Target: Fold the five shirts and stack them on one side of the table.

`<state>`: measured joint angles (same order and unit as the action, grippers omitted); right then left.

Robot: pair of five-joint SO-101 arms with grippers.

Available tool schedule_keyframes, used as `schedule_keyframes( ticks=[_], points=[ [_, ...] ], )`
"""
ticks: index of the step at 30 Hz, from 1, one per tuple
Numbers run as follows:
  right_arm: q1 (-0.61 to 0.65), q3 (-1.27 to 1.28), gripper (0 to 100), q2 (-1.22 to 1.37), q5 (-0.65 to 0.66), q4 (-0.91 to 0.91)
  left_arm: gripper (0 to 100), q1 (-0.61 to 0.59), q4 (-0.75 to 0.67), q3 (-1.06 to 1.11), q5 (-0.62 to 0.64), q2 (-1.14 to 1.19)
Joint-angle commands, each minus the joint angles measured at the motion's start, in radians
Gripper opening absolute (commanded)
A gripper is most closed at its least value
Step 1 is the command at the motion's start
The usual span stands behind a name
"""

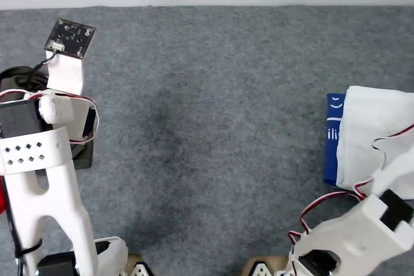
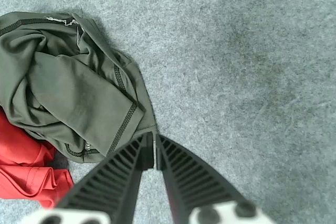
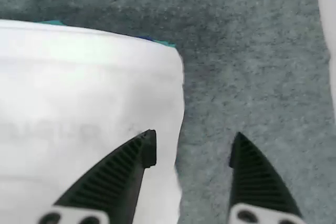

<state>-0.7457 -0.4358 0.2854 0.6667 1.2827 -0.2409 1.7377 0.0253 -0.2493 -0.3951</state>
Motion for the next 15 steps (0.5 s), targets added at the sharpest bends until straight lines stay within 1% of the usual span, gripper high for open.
schedule_keyframes(
  ticks=[1,4,7,10,15],
  points=[
    [0.041,-0.035,11.7,-0.107,-0.011,0.084,2,-0.005,0.015,-0.005,-0.014,-0.026],
    [0.082,-0.035,0.2,-0.134,-0.011,0.151,2,-0.005,0.015,-0.005,-0.015,-0.026],
    [0.085,-0.017,2.8,-0.116,-0.009,0.140,2,-0.005,0.015,-0.005,-0.015,-0.029],
    [0.058,0.005,0.8,-0.038,-0.008,0.019,2,-0.006,0.015,-0.005,-0.015,-0.029],
    [0.007,0.005,0.9,0.176,-0.006,-0.259,2,-0.006,0.015,-0.005,-0.015,-0.029]
  ],
)
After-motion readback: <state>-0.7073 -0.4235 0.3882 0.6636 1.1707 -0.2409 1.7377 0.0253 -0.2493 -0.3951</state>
